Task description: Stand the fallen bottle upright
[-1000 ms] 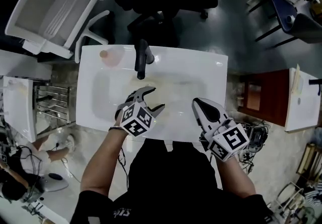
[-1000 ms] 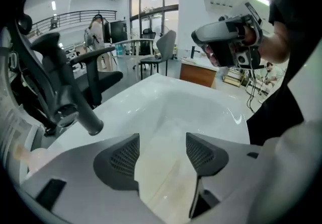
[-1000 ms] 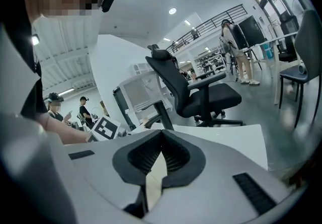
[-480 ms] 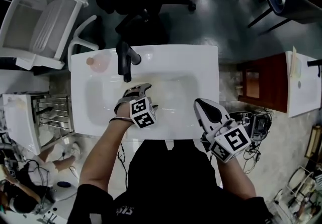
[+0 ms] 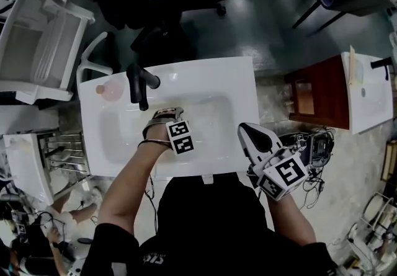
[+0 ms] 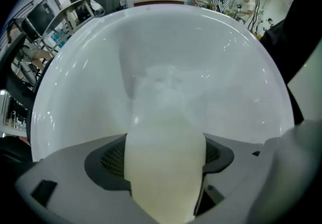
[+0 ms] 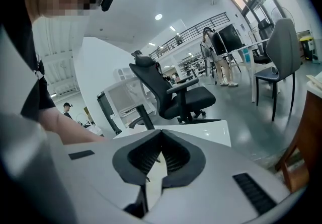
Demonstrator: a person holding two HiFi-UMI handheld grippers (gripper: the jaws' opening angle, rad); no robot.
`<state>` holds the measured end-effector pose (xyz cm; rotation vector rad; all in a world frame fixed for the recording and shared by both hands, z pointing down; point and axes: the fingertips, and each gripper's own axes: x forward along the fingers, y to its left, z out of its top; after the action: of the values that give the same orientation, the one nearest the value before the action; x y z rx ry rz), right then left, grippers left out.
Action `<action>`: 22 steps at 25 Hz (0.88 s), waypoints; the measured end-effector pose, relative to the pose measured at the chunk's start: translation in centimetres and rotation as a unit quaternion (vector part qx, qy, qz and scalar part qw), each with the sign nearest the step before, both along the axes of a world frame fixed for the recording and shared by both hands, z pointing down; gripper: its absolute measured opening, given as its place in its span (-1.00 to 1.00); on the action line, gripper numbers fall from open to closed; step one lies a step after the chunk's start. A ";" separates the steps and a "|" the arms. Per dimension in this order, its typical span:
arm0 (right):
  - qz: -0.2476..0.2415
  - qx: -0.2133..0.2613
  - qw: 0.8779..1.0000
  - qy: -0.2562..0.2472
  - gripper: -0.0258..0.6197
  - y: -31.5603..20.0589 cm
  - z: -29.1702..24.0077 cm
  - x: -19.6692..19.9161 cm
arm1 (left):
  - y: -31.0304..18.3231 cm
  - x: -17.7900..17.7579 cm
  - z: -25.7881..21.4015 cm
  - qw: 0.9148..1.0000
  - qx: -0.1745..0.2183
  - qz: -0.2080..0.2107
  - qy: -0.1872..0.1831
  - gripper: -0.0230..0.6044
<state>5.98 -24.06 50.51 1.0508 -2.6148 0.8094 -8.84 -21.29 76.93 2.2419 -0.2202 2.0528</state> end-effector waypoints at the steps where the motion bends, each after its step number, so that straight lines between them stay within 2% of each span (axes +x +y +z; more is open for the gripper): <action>1: 0.001 0.000 1.000 0.001 -0.88 0.0 0.0 0.3 | 0.1 0.0 0.6 1.000 -0.005 0.011 -0.012 0.32; 3: 0.003 0.002 1.000 0.004 -0.88 -0.1 -0.1 0.8 | 0.3 0.2 1.7 0.999 -0.013 0.031 -0.032 0.32; 5: 0.005 0.004 1.000 0.005 -0.88 -0.2 -0.4 1.2 | 0.3 0.3 1.9 0.998 -0.020 0.039 -0.037 0.25; 11: 0.015 0.006 1.000 0.007 -0.88 0.1 -0.9 3.1 | 0.8 1.8 0.9 0.999 -0.024 0.036 -0.011 0.23; 14: 0.018 0.009 1.000 0.008 -0.88 0.0 -1.2 3.7 | -0.1 3.5 -0.8 0.999 -0.023 -0.001 0.030 0.23; 17: 0.016 0.011 1.000 0.006 -0.88 -0.1 -1.7 3.8 | -1.4 5.2 -3.3 0.995 -0.018 -0.044 0.087 0.23; 22: 0.004 0.027 1.000 0.000 -0.88 -0.4 -2.9 3.2 | -3.0 7.0 -7.5 0.976 0.001 -0.112 0.188 0.22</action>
<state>9.14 -24.50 47.57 1.0746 -2.6475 0.7452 -1.81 -24.30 69.39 2.4228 -0.4178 1.4866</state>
